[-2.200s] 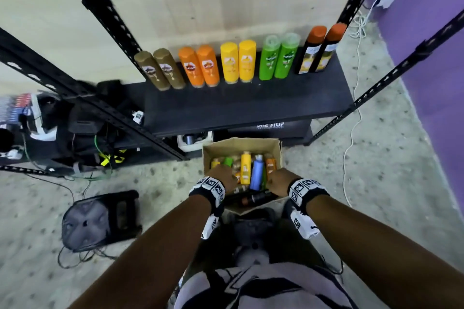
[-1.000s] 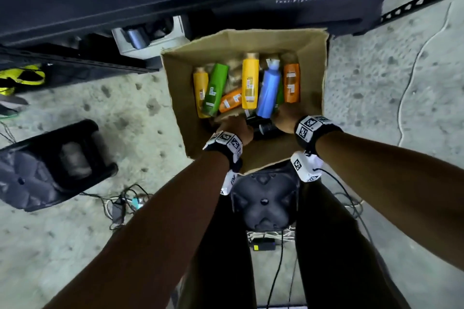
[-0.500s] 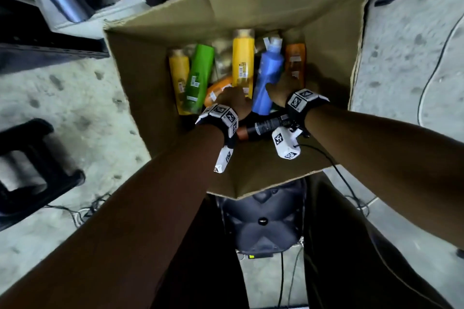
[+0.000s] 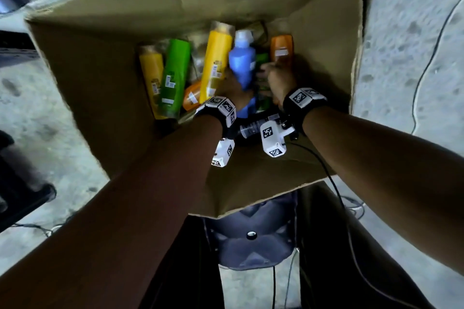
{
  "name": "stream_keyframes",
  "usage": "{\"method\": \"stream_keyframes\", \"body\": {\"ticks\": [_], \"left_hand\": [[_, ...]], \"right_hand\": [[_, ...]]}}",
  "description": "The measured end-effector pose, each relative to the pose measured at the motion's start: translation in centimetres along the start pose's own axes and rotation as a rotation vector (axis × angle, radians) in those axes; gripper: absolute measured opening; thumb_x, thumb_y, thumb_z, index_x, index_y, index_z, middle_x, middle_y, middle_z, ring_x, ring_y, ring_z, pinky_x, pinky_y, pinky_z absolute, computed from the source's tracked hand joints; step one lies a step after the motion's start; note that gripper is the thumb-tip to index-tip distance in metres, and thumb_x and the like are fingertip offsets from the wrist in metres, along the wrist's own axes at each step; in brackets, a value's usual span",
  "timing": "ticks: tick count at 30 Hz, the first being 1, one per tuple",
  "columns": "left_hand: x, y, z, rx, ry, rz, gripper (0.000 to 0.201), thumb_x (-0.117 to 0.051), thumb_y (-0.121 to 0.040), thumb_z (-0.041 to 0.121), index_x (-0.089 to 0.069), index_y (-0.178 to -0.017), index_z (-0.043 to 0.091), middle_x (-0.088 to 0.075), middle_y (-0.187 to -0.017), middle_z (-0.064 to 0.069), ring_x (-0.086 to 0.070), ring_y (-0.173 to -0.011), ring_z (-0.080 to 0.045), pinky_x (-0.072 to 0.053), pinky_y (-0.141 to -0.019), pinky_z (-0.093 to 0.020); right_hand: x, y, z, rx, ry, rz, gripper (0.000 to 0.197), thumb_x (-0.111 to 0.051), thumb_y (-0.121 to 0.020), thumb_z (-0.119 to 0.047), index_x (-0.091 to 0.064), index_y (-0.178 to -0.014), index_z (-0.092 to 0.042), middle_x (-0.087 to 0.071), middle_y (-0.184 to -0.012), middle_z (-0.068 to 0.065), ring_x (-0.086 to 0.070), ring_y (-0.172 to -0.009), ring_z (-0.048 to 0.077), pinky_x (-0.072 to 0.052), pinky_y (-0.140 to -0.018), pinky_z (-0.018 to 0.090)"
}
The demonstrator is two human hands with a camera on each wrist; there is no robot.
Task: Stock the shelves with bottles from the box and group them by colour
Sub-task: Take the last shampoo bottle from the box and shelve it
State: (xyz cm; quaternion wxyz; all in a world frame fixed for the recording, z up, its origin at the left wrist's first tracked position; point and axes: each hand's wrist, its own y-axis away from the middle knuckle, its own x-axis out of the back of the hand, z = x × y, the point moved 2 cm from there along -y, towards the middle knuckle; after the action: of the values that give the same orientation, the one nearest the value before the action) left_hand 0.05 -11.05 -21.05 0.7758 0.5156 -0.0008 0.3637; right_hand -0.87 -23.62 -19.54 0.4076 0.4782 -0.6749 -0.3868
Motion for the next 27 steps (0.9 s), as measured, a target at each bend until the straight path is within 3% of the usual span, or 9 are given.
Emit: {"method": "stream_keyframes", "body": {"ticks": [3,6,8,12,16,18,22,24,27], "left_hand": [[-0.2,-0.7,-0.6,0.099,-0.053,0.041,0.075,-0.064,-0.095,0.047,-0.038,-0.147,0.001,-0.049,-0.145,-0.02,-0.051,-0.13,-0.034,-0.042,-0.104,-0.041],[0.1,-0.6,-1.1,0.142,0.047,0.098,0.085,-0.071,-0.089,0.051,-0.037,-0.146,-0.001,-0.05,-0.144,-0.022,-0.052,-0.128,-0.04,-0.044,-0.102,-0.045],[0.5,-0.3,-1.4,0.127,0.072,0.112,0.083,-0.075,-0.087,0.049,-0.037,-0.143,0.0,-0.052,-0.142,-0.02,-0.054,-0.126,-0.04,-0.045,-0.1,-0.045],[1.5,0.3,-1.8,0.085,0.061,0.113,0.065,-0.071,-0.093,0.032,-0.041,-0.141,0.002,-0.057,-0.139,-0.019,-0.056,-0.125,-0.038,-0.046,-0.099,-0.043],[2.6,0.6,-2.5,0.052,0.136,0.067,0.06,-0.068,-0.096,0.025,-0.042,-0.144,0.003,-0.056,-0.142,-0.015,-0.055,-0.129,-0.03,-0.044,-0.103,-0.034],[3.1,0.9,-2.9,0.026,0.239,-0.017,0.053,-0.066,-0.098,0.017,-0.043,-0.142,-0.001,-0.057,-0.141,-0.017,-0.056,-0.128,-0.031,-0.045,-0.107,-0.039],[3.6,3.0,-2.6,0.061,0.503,-0.14,0.039,-0.054,-0.1,-0.003,-0.043,-0.138,-0.006,-0.056,-0.139,-0.026,-0.057,-0.126,-0.038,-0.047,-0.106,-0.054],[3.9,4.2,-2.0,0.117,0.617,-0.115,0.036,-0.051,-0.101,-0.003,-0.047,-0.137,0.002,-0.06,-0.134,-0.023,-0.063,-0.111,-0.031,-0.053,-0.099,-0.049],[4.2,6.5,-1.2,0.194,0.764,-0.114,0.037,-0.053,-0.104,0.01,-0.05,-0.14,0.01,-0.064,-0.125,-0.011,-0.07,-0.082,-0.01,-0.06,-0.066,-0.024]], "right_hand": [[-0.7,0.2,-0.3,0.01,0.022,-0.004,0.033,-0.036,-0.106,-0.006,-0.049,-0.133,0.006,-0.062,-0.127,0.028,-0.059,-0.071,0.02,-0.047,-0.062,0.029],[-0.4,-0.2,-0.5,0.03,0.182,0.008,0.033,-0.043,-0.104,-0.009,-0.055,-0.129,0.008,-0.06,-0.133,0.028,-0.062,-0.102,0.032,-0.051,-0.091,0.043],[-0.2,-0.3,-0.4,0.045,0.279,0.001,0.036,-0.043,-0.105,-0.015,-0.054,-0.133,0.005,-0.057,-0.137,0.024,-0.057,-0.123,0.035,-0.045,-0.102,0.037],[-1.1,0.6,0.6,0.051,0.332,-0.064,0.04,-0.038,-0.108,-0.04,-0.06,-0.128,-0.013,-0.058,-0.128,0.018,-0.056,-0.118,0.03,-0.042,-0.088,0.029],[-1.1,1.0,1.2,0.023,0.29,-0.08,0.057,-0.03,-0.108,-0.05,-0.047,-0.148,-0.012,-0.046,-0.153,0.012,-0.046,-0.137,0.025,-0.031,-0.102,0.02],[-1.5,1.1,1.1,-0.015,0.2,-0.122,0.062,-0.031,-0.106,-0.056,-0.046,-0.148,-0.014,-0.046,-0.154,0.009,-0.048,-0.137,0.023,-0.034,-0.114,0.03],[-1.9,1.9,1.1,-0.046,0.117,-0.165,0.061,-0.039,-0.1,-0.063,-0.054,-0.141,-0.019,-0.056,-0.145,0.006,-0.058,-0.124,0.022,-0.045,-0.11,0.043],[-2.0,2.7,0.6,-0.001,0.143,-0.141,0.063,-0.04,-0.101,-0.061,-0.05,-0.146,-0.018,-0.053,-0.148,0.007,-0.054,-0.132,0.024,-0.042,-0.112,0.044],[-2.3,4.5,0.4,0.046,0.195,-0.227,0.057,-0.037,-0.106,-0.049,-0.058,-0.136,-0.005,-0.061,-0.136,0.019,-0.059,-0.123,0.034,-0.047,-0.106,0.047]]}}
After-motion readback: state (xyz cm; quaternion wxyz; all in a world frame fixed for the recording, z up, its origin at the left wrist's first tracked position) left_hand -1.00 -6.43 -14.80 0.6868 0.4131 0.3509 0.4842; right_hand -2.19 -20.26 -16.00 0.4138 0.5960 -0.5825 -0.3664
